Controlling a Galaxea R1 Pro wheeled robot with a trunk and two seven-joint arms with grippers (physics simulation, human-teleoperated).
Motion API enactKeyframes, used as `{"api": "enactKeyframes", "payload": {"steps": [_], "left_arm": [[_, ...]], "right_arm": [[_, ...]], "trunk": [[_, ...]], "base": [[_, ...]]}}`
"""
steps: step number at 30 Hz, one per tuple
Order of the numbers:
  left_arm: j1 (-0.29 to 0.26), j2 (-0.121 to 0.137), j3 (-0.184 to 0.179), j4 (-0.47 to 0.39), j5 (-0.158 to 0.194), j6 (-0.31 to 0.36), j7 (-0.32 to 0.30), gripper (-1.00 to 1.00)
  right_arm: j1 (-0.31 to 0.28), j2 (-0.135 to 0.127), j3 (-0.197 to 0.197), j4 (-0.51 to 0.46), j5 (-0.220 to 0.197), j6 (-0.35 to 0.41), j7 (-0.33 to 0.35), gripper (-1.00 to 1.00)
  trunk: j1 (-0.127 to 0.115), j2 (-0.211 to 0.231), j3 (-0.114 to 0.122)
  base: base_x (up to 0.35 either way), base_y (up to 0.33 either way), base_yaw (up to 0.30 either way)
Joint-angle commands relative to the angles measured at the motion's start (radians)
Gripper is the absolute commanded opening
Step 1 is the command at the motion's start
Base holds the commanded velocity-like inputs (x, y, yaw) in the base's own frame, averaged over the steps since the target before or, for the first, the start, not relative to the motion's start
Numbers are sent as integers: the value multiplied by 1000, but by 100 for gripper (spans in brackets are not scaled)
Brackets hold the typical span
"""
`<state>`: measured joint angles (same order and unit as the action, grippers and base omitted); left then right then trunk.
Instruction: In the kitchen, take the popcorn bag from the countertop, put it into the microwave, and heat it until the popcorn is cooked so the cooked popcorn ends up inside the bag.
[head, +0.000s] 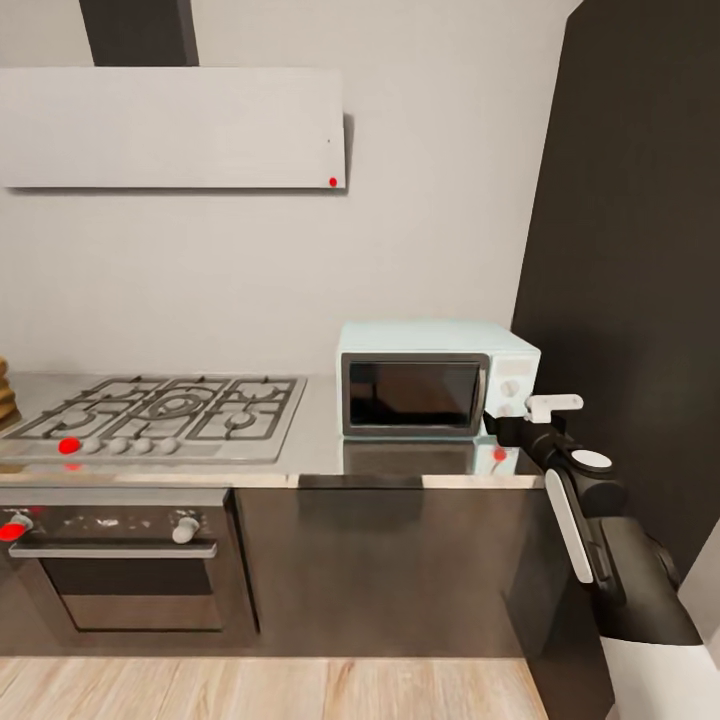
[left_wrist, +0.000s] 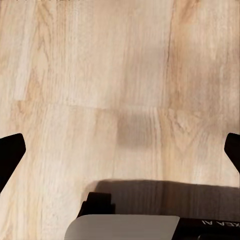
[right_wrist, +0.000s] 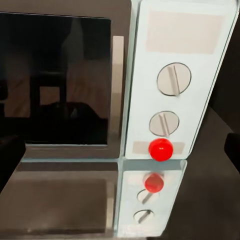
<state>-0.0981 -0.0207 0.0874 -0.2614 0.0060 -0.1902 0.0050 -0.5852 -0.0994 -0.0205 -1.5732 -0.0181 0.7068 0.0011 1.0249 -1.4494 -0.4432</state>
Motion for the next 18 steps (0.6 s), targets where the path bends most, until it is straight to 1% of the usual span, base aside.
{"api": "enactKeyframes", "payload": {"steps": [1, 18], "left_arm": [[-1, -1, 5, 1, 0, -3, 0, 100], [0, -1, 5, 1, 0, -3, 0, 100]], "right_arm": [[-1, 0, 0, -1, -2, 5, 0, 100], [-1, 1, 0, 1, -1, 3, -1, 100]], "trunk": [[0, -1, -1], [0, -1, -1]], "base": [[57, 0, 0], [5, 0, 0]]}}
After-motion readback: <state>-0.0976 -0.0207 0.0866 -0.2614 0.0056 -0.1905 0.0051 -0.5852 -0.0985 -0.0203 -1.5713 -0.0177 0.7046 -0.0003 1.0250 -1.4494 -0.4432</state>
